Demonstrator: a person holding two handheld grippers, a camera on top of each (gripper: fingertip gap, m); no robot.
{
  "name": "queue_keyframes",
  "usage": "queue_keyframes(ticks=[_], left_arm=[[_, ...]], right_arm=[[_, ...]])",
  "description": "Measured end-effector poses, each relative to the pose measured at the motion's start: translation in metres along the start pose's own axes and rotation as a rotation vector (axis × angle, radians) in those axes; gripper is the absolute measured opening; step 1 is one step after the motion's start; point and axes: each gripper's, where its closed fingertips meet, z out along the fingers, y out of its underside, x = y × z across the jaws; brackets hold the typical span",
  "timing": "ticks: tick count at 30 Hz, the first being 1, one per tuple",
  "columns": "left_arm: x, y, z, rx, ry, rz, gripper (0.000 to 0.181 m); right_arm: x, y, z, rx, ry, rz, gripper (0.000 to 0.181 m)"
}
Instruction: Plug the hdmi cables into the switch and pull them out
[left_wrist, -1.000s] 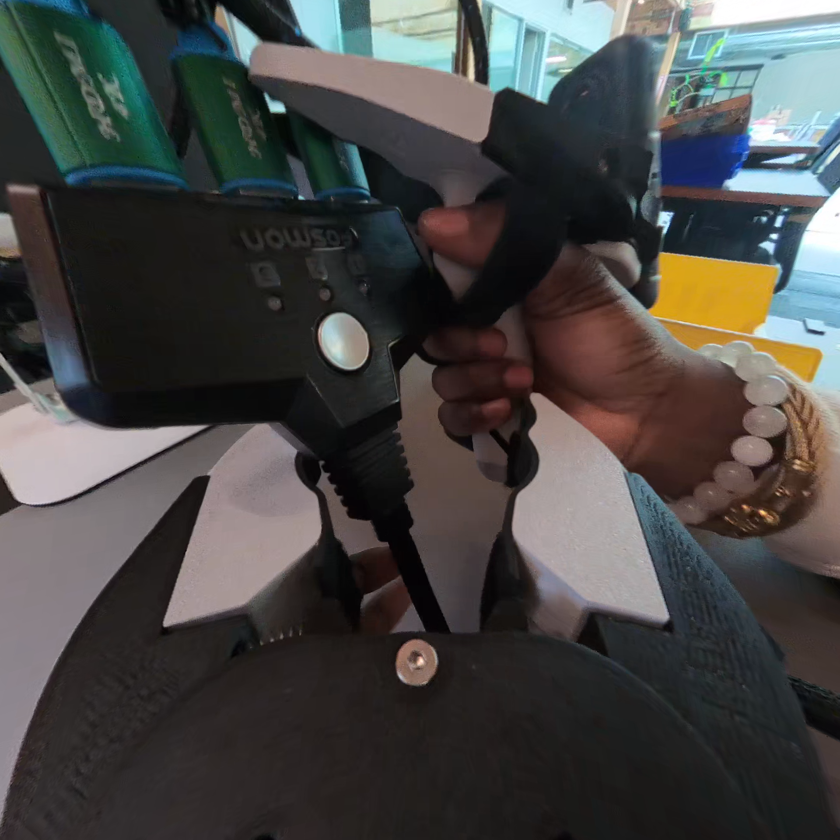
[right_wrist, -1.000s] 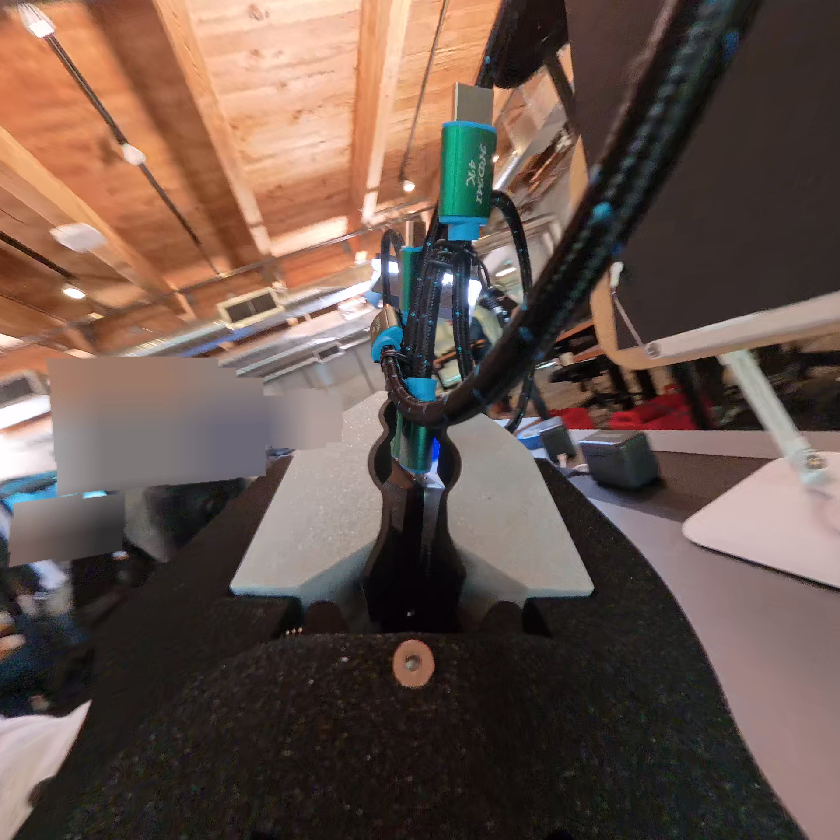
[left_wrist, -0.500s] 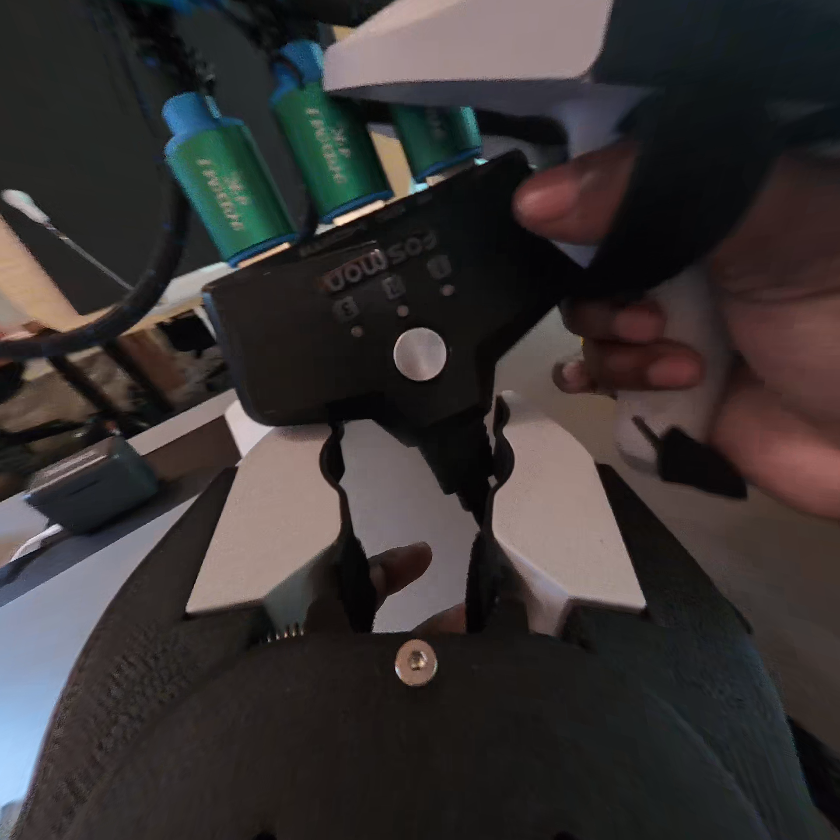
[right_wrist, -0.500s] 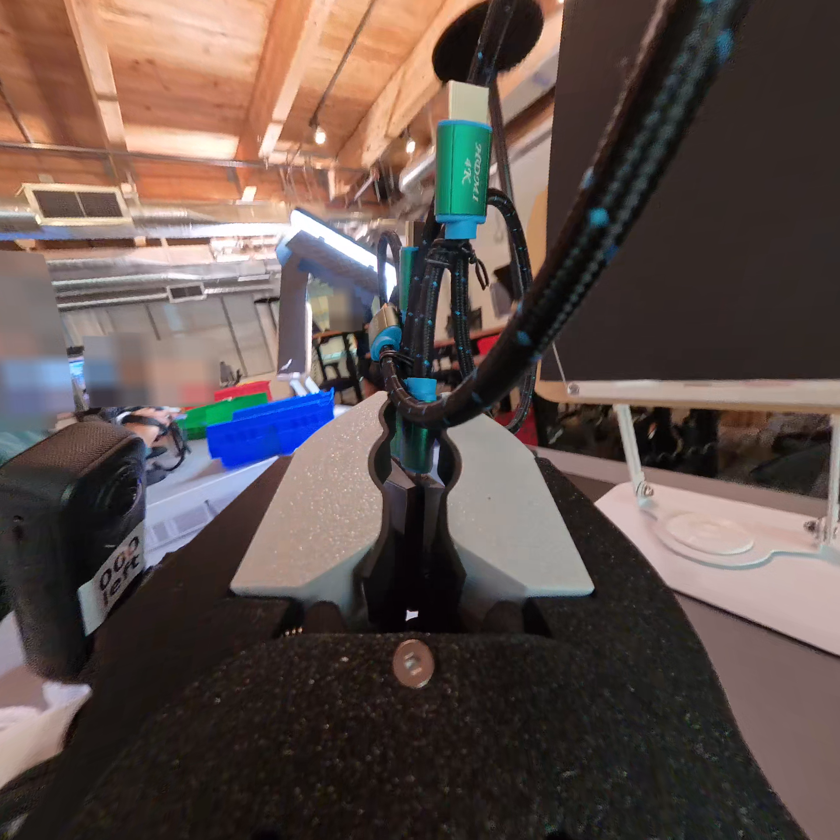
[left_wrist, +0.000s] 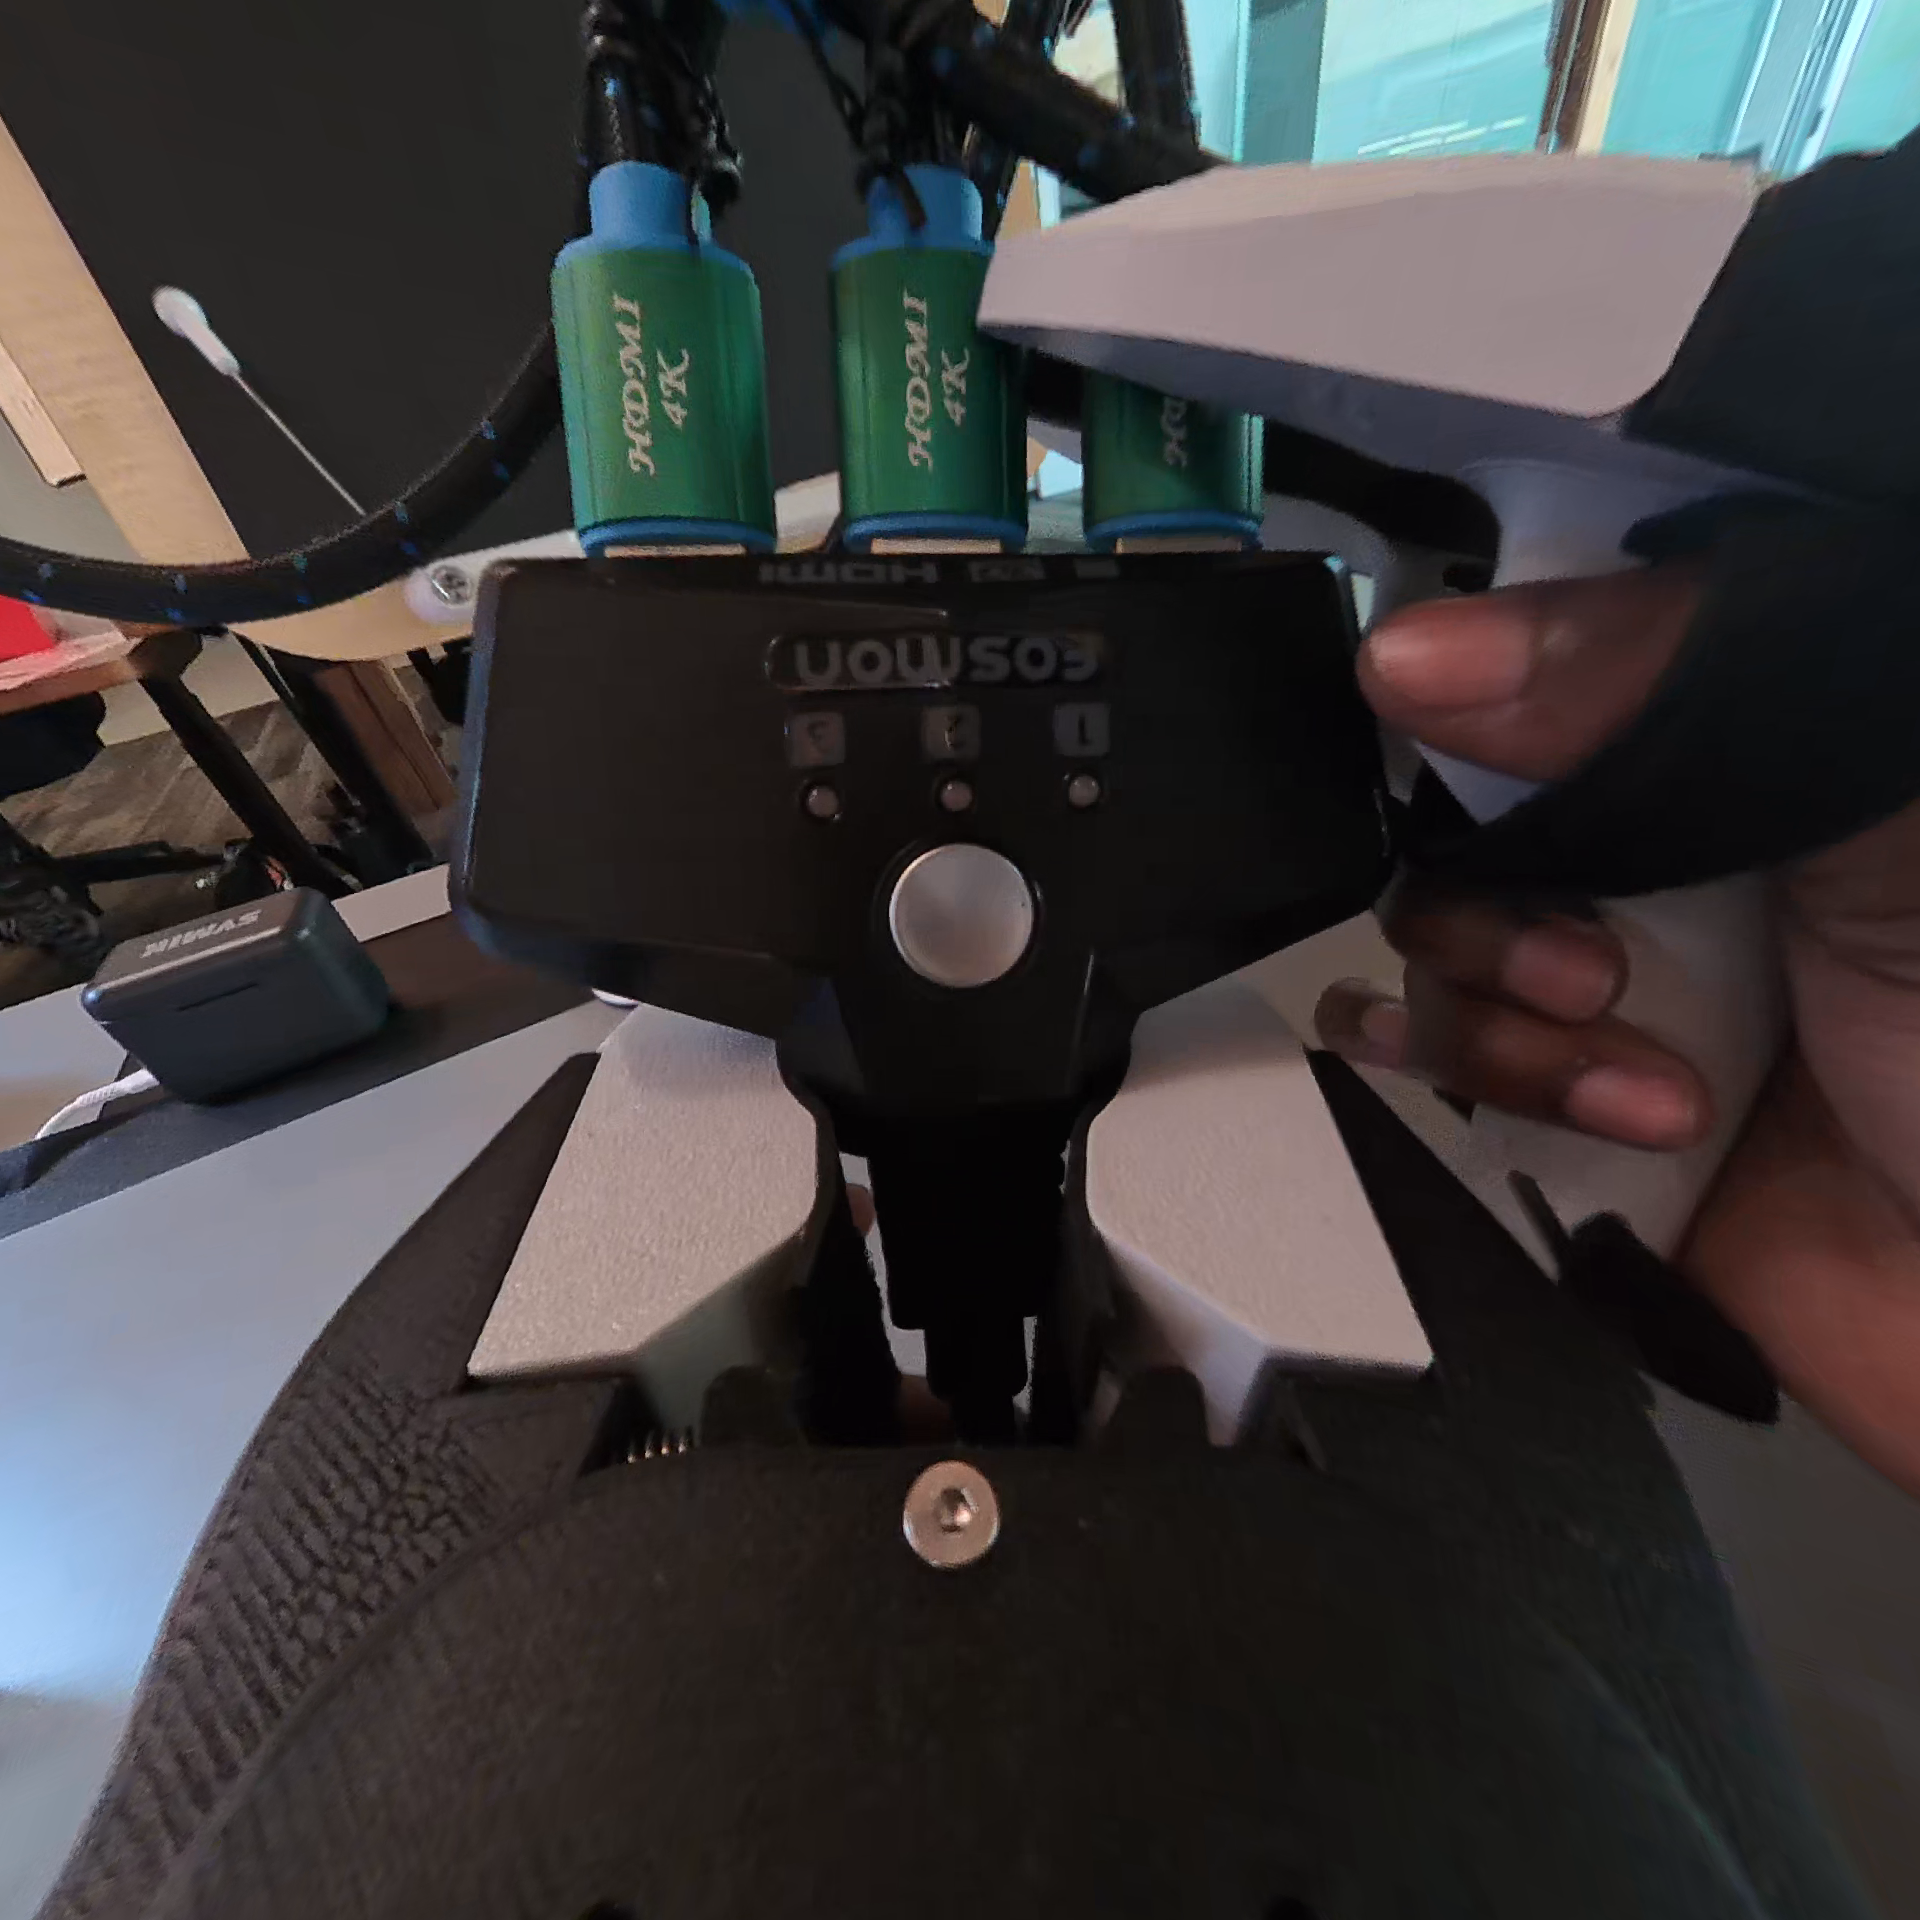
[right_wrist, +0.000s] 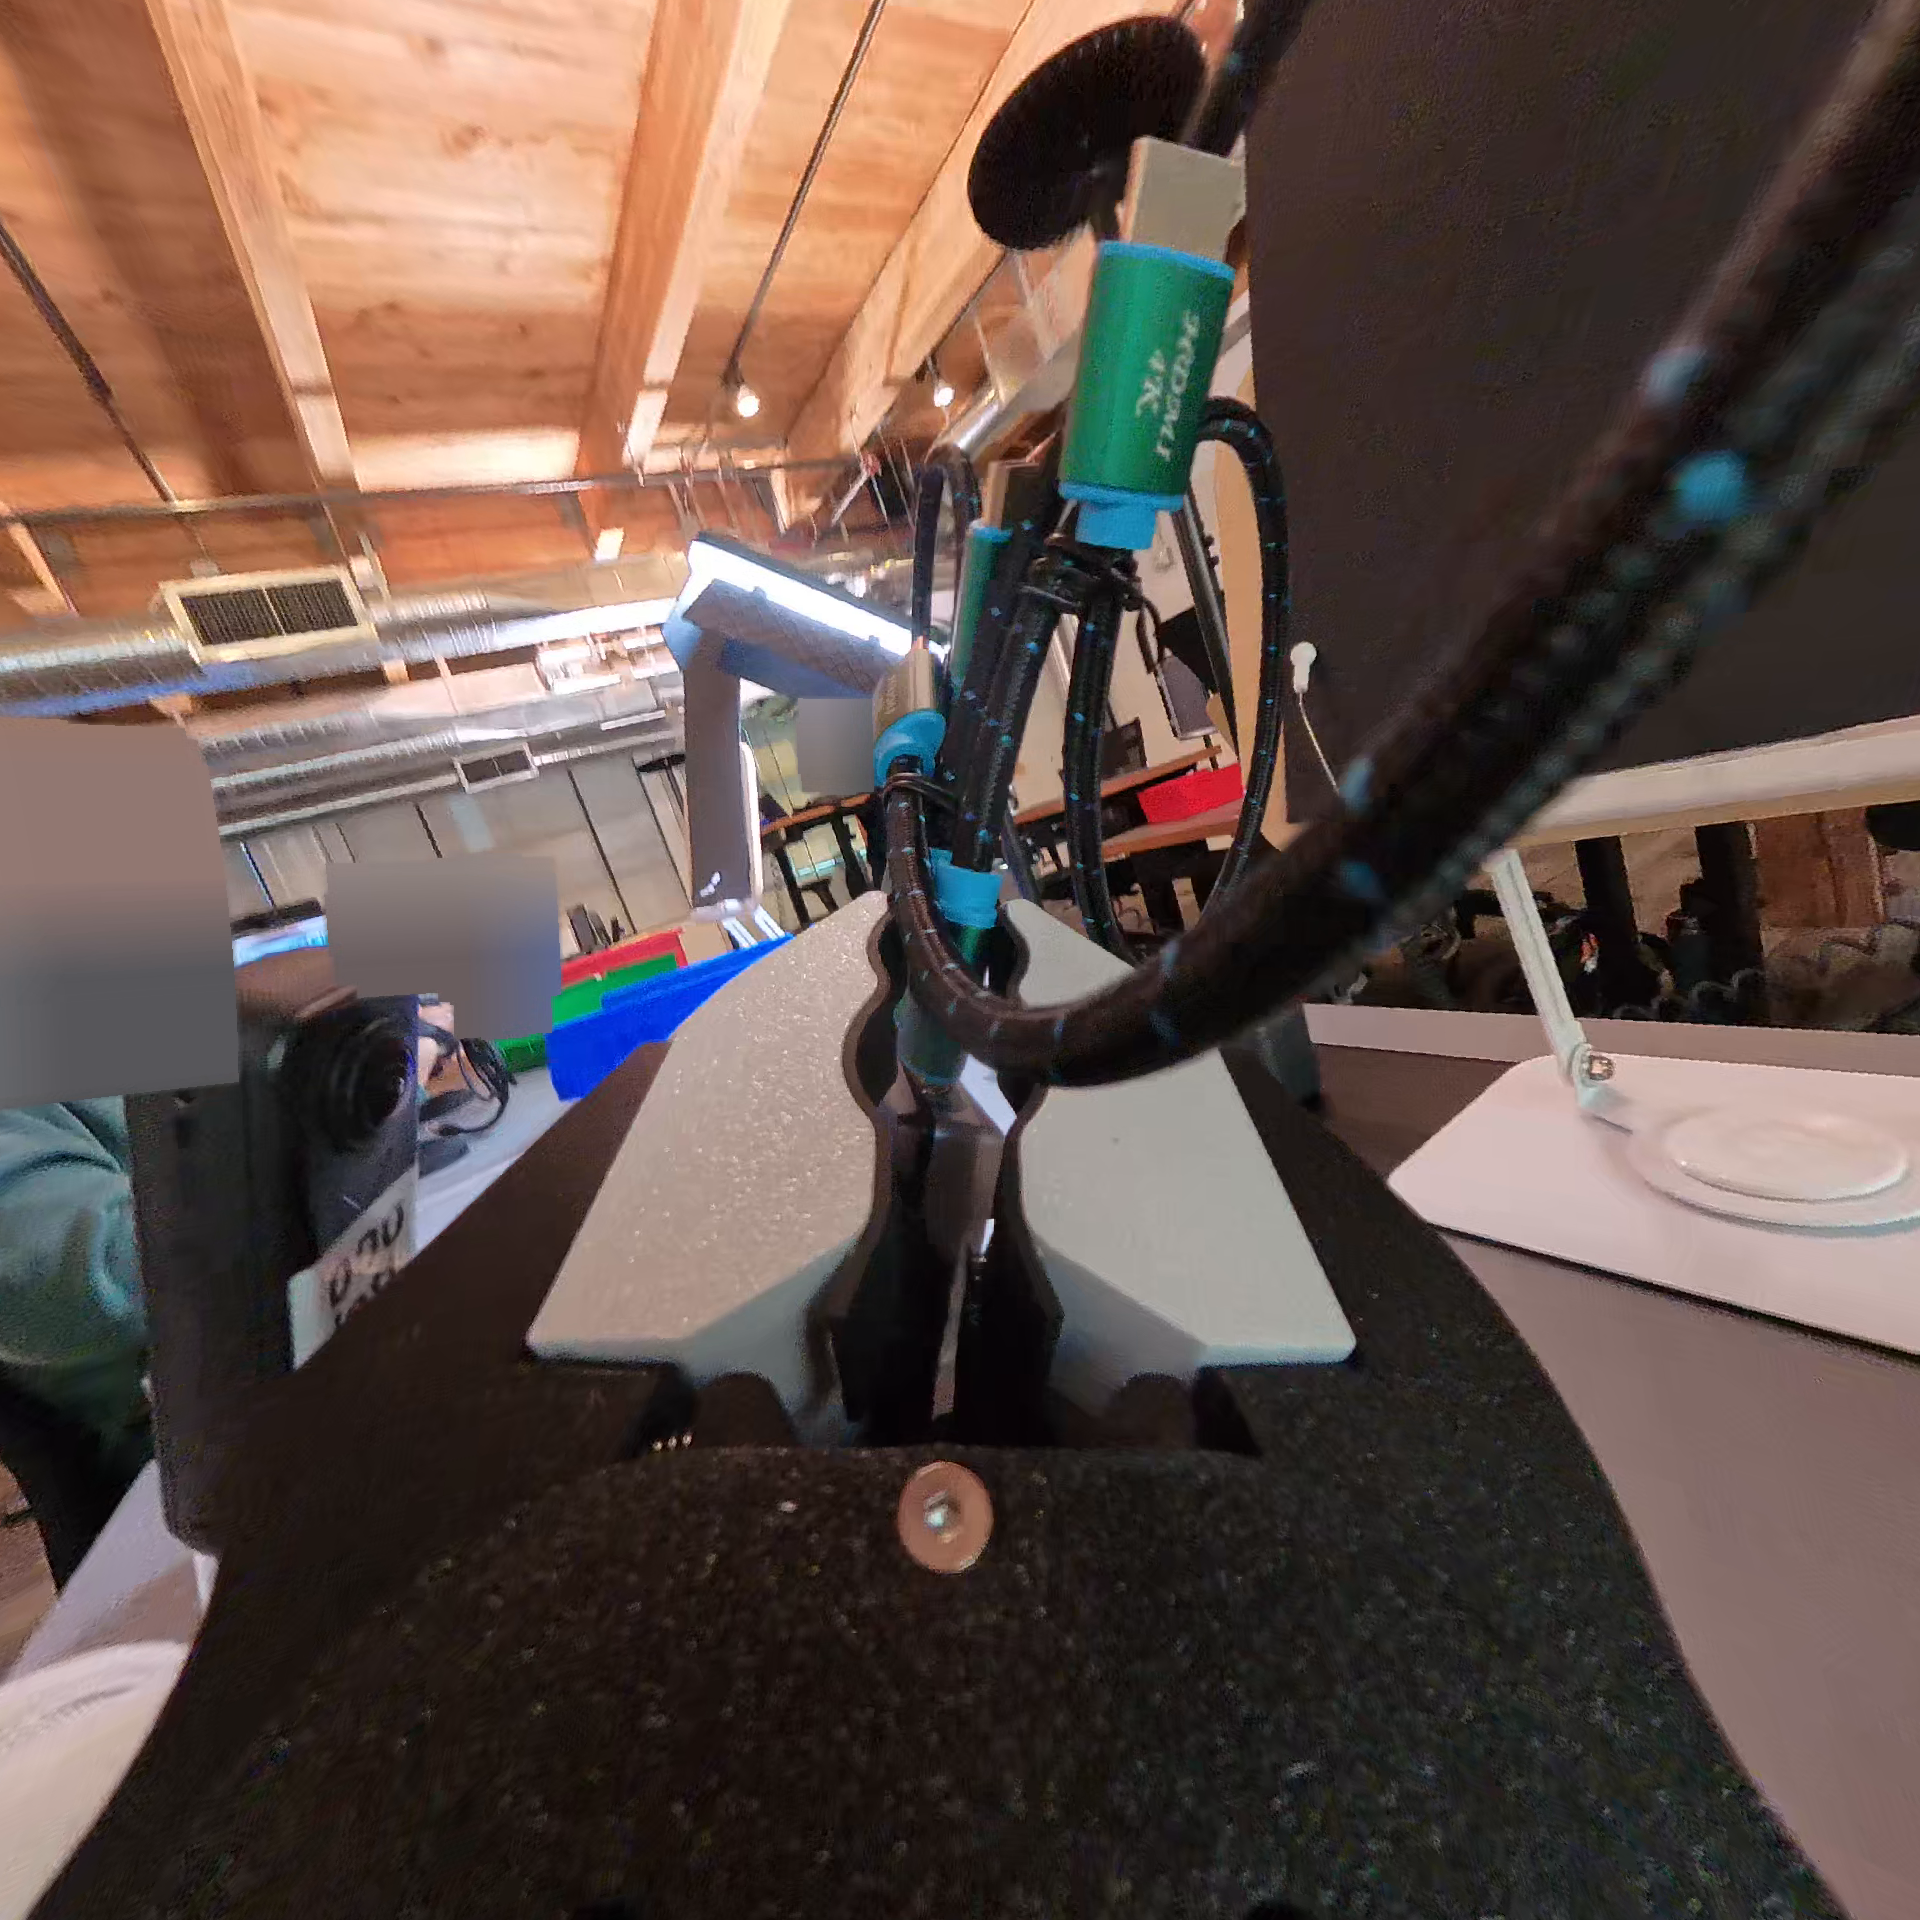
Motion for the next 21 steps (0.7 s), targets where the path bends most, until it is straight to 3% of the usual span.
queue_keyframes(ticks=[5,6,7,10,12,21], left_arm=[[0.005,0.010,0.002,-0.058,0.019,-0.008,0.042],[0.007,0.014,0.002,-0.067,0.024,0.006,0.042],[0.013,0.015,0.002,-0.070,0.045,-0.020,0.042],[0.020,0.023,0.001,-0.091,0.070,-0.105,0.042],[0.008,0.025,0.003,-0.075,0.043,-0.131,0.042],[-0.015,-0.005,-0.010,0.107,0.044,-0.199,0.043]], right_arm=[[0.011,0.001,0.000,-0.045,-0.018,0.040,0.015],[0.022,-0.015,-0.002,0.018,0.017,0.052,0.013],[0.028,-0.018,-0.003,-0.028,-0.002,0.089,0.012],[0.069,-0.078,-0.032,0.181,0.073,0.120,0.011],[0.077,-0.099,-0.043,0.154,0.045,0.084,0.012],[0.055,-0.085,-0.029,-0.090,-0.084,-0.016,0.012]])
